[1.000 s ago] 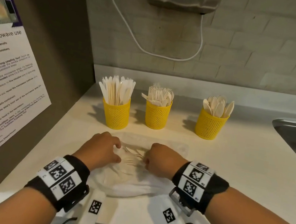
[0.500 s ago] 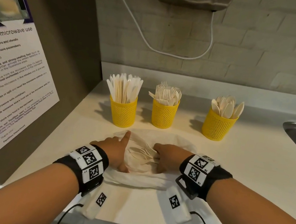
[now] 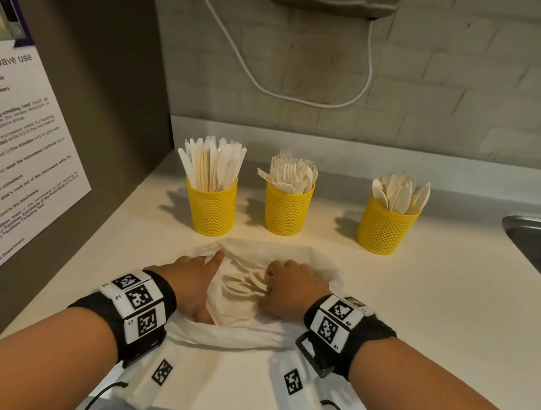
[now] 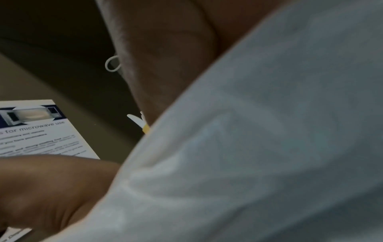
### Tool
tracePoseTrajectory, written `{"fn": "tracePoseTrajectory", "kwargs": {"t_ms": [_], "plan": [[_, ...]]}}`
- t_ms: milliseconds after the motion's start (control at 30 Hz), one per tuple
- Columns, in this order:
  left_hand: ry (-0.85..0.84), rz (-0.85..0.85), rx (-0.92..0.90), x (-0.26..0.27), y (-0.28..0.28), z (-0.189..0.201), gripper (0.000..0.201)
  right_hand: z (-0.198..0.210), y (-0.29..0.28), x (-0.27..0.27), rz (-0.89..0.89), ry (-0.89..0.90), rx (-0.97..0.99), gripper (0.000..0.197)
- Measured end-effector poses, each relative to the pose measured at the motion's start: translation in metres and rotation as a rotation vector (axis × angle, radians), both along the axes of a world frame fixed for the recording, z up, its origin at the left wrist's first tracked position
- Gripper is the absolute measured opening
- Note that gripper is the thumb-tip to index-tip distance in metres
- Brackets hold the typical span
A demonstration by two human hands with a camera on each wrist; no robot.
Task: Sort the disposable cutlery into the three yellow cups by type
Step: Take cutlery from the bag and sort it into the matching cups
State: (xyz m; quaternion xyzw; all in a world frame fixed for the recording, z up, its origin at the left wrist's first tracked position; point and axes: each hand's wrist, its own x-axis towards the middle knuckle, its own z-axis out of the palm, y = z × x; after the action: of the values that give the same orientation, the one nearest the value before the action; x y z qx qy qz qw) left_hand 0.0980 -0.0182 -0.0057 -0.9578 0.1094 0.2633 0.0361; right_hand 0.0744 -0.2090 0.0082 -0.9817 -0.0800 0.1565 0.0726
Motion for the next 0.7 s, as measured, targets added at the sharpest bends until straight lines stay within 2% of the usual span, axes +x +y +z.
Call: {"fn": "tracePoseTrajectory", "kwargs": {"t_ms": [100,200,300,367,433,567,633,700], "plan": [[-0.003,-0.02,-0.008,0.0,0.003,-0.002,0.129,0.0,0.003,0.002,-0.025,-0.038,-0.005,0.046],[-0.005,-0.009,-0.009,-0.001,0.001,0.0,0.129,0.004,0.005,0.004,0.068,0.024,-0.067,0.042],[-0.002,0.015,0.001,-0.003,-0.002,0.003,0.124,0.008,0.006,0.004,0.164,0.061,-0.114,0.028],[0.003,0.027,0.008,-0.003,-0.002,0.004,0.122,0.007,0.002,0.003,0.161,0.041,-0.064,0.018],[0.01,0.025,0.012,-0.003,-0.003,0.004,0.121,0.008,-0.005,0.002,0.113,0.006,0.066,0.012],[0.02,0.021,0.012,-0.003,-0.005,0.006,0.12,0.017,-0.021,0.003,0.032,-0.114,0.472,0.012],[0.012,0.015,0.016,-0.004,-0.006,0.007,0.117,0.026,-0.032,0.003,-0.091,-0.189,0.725,0.012],[0.013,0.018,0.024,-0.006,-0.006,0.008,0.114,0.033,-0.04,0.001,-0.212,-0.266,1.041,0.023]]}}
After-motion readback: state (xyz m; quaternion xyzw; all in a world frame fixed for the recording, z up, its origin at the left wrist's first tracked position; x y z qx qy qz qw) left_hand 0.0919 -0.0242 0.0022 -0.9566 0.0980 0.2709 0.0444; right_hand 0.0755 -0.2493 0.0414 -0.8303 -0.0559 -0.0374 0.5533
